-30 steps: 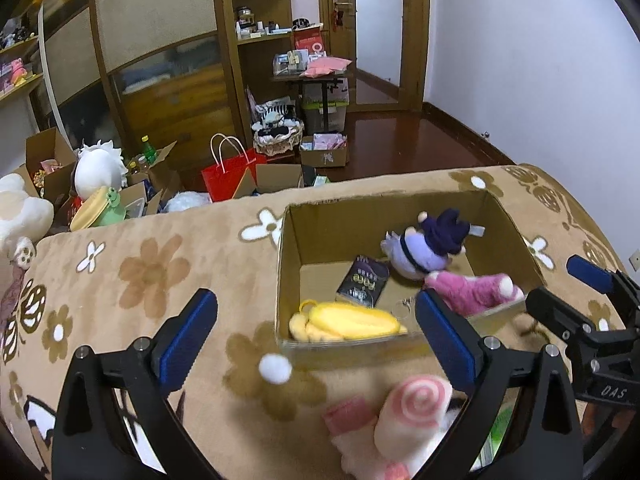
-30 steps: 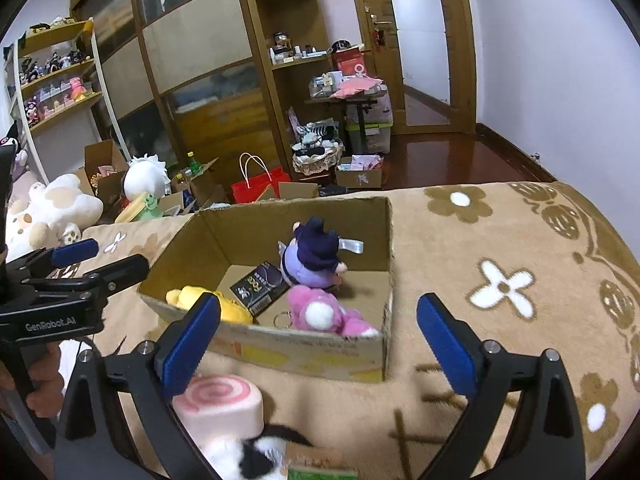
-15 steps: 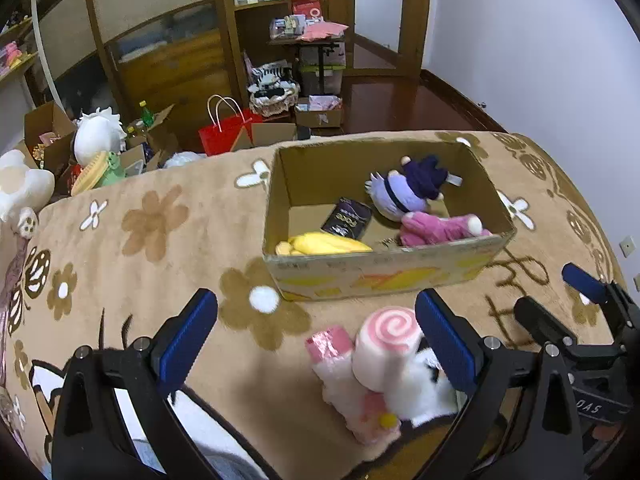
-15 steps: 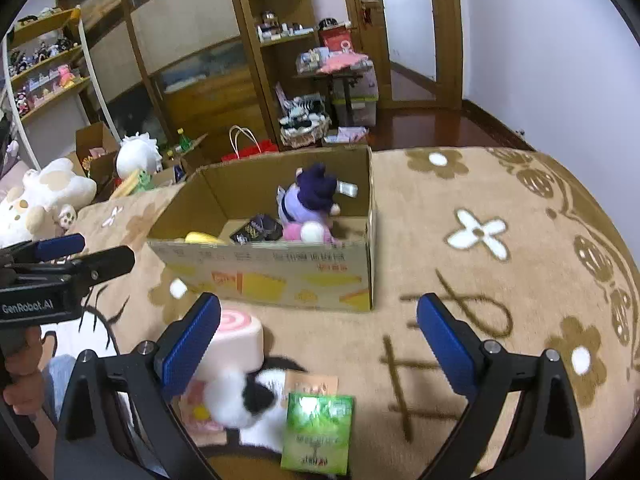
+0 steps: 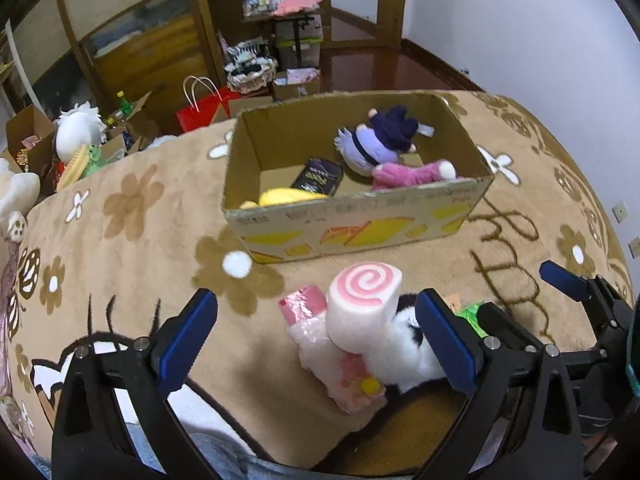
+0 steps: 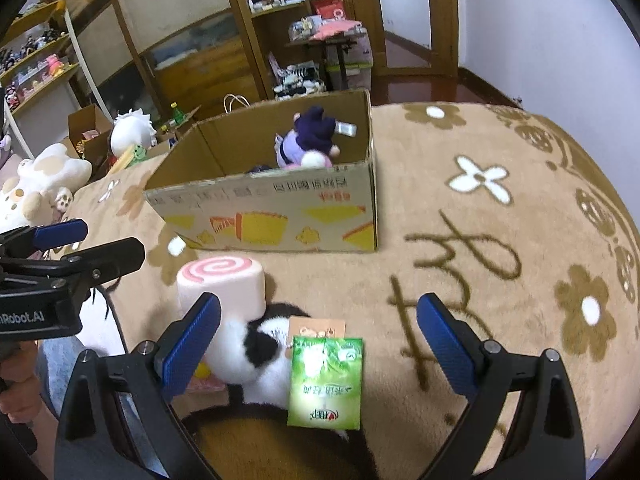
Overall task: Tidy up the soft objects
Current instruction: 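Withdraw both tools from the box back toward the toy pile, then grasp the pink-swirl marshmallow plush with the left tool while the right tool grasps the green tissue pack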
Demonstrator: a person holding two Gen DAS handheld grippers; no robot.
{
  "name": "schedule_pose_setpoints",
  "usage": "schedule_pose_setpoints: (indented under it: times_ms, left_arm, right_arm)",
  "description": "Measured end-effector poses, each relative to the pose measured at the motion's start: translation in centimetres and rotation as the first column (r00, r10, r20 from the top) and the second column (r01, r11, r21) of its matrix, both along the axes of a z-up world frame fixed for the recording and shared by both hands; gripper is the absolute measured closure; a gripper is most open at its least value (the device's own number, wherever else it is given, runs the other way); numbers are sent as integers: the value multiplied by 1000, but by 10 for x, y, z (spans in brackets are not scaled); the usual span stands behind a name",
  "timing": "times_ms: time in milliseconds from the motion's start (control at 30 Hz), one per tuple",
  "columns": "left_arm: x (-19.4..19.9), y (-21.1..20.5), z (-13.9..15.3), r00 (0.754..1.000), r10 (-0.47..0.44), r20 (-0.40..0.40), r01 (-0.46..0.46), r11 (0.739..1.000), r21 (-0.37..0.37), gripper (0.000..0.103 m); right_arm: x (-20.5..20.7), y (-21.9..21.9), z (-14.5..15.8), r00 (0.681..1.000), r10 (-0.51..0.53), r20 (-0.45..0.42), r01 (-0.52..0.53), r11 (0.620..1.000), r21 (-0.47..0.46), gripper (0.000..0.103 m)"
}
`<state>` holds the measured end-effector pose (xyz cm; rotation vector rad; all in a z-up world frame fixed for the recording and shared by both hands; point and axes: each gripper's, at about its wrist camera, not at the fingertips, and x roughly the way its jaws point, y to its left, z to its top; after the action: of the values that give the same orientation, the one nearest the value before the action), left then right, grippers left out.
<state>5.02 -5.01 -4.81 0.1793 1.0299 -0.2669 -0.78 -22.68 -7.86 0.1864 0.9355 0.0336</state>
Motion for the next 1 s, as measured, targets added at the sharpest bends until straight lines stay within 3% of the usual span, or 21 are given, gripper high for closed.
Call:
schedule_pose_setpoints:
  times_ms: [200,367,600,833,1000]
  left_arm:
    - [3,-12,-18,998,-30,-55,31,999,24,5]
    - [9,-20,-38,994,-30,-103,37,997,66,5]
    - [17,-31,-59,984,-45,-175,56,997,58,6]
    - [17,-42,-70,980,-72,-187,85,994,65,25]
    - [17,-47,-80,976,-84,-200,101,992,77,51]
  right_arm:
    - [3,0,-20,997,-5,-73,6,1000,8,1]
    - [7,-2,-36,991,2,-137,3,999,32,7]
    - [11,-4,-60,973,-8,-230,19,999,46,16]
    - [15,-7,-78,954,6,-299,23,995,95,47]
    - [15,-5,-75,958,4,-287,22,996,88,47]
